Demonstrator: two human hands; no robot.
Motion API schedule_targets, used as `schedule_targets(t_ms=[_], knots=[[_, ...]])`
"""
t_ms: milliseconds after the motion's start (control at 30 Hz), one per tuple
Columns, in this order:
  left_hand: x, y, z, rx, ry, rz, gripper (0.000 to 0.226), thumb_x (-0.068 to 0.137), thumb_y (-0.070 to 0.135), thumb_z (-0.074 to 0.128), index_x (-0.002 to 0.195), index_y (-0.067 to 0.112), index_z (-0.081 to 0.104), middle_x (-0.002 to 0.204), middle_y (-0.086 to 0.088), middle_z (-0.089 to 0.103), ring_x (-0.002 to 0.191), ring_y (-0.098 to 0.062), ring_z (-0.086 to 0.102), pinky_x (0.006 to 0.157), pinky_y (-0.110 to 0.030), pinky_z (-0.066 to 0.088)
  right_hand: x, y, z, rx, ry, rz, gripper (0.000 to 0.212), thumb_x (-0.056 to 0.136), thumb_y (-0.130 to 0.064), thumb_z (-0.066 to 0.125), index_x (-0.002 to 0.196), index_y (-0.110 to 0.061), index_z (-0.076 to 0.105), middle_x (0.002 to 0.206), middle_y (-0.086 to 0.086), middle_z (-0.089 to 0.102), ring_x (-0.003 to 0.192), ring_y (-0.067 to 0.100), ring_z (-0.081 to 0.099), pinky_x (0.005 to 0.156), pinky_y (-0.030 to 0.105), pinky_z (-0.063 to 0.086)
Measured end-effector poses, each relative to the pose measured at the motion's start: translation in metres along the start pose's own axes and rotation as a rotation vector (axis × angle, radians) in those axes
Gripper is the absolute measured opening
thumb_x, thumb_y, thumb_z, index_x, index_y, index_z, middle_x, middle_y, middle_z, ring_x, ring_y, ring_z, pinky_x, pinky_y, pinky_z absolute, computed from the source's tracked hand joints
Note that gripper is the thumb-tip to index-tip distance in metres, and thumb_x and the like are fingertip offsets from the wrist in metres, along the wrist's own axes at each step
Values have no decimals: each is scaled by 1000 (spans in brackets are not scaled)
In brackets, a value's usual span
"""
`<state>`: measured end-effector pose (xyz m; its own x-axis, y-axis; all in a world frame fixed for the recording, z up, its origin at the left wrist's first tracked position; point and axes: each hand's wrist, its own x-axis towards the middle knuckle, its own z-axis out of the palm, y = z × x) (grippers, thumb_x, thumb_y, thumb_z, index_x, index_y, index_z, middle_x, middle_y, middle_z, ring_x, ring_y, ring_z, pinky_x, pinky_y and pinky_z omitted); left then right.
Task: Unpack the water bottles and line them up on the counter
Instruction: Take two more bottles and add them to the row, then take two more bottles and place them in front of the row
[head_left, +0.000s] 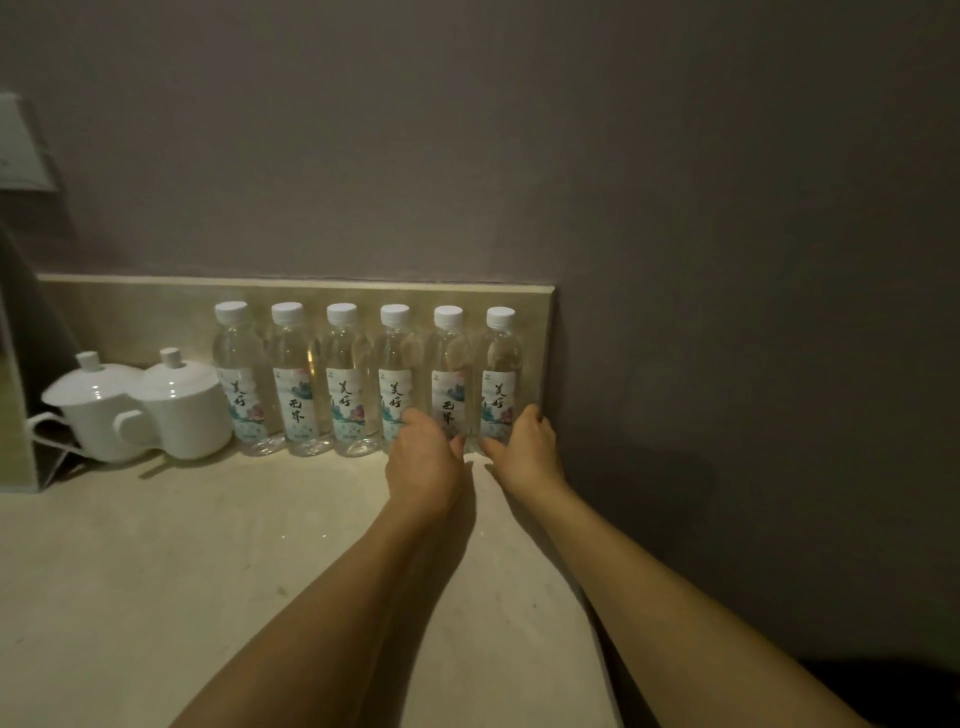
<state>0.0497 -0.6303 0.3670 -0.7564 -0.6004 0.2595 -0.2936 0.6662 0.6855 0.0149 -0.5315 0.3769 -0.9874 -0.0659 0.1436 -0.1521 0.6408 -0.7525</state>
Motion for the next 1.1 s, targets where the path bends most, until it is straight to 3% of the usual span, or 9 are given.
schedule_targets(t_ms=[467, 633, 800, 1033, 1100], knots=[[-36, 7, -33, -5, -87, 195, 33, 94, 42, 55, 110, 13, 57, 99, -7, 69, 91, -27, 66, 80, -45, 57, -49, 3, -34, 6, 93, -53, 46, 90, -28, 63, 127, -5, 49, 127, 14, 53, 117, 30, 53, 97, 44, 46], [-62, 31, -40, -155, 34, 292, 25, 101, 40, 41, 109, 18, 49, 90, -4, 66, 81, -26, 66, 73, -44, 56, -70, 2, -63, 65, 256, -127, 28, 90, -31, 60, 112, -15, 58, 94, 0, 62, 91, 20, 60, 79, 33, 48], [-92, 66, -38, -271, -36, 403, 26, 102, 39, 39, 104, 18, 53, 83, -2, 65, 76, -21, 65, 71, -43, 57, -89, 16, -101, 83, 446, -172, 17, 88, -34, 61, 101, -23, 60, 74, -12, 57, 69, 6, 56, 57, 16, 36], [-139, 121, -19, -287, -131, 546, 27, 99, 43, 40, 98, 18, 51, 90, -7, 70, 87, -36, 66, 77, -48, 54, -112, 64, -161, 133, 628, -160, 5, 88, -29, 61, 86, -26, 58, 67, -15, 58, 62, -2, 55, 53, 7, 35], [-155, 142, -7, -270, -134, 575, 28, 99, 45, 40, 100, 19, 51, 93, -8, 70, 90, -38, 66, 79, -48, 54, -116, 86, -181, 154, 661, -146, 6, 89, -26, 61, 84, -25, 58, 65, -15, 57, 62, -3, 54, 54, 13, 36]])
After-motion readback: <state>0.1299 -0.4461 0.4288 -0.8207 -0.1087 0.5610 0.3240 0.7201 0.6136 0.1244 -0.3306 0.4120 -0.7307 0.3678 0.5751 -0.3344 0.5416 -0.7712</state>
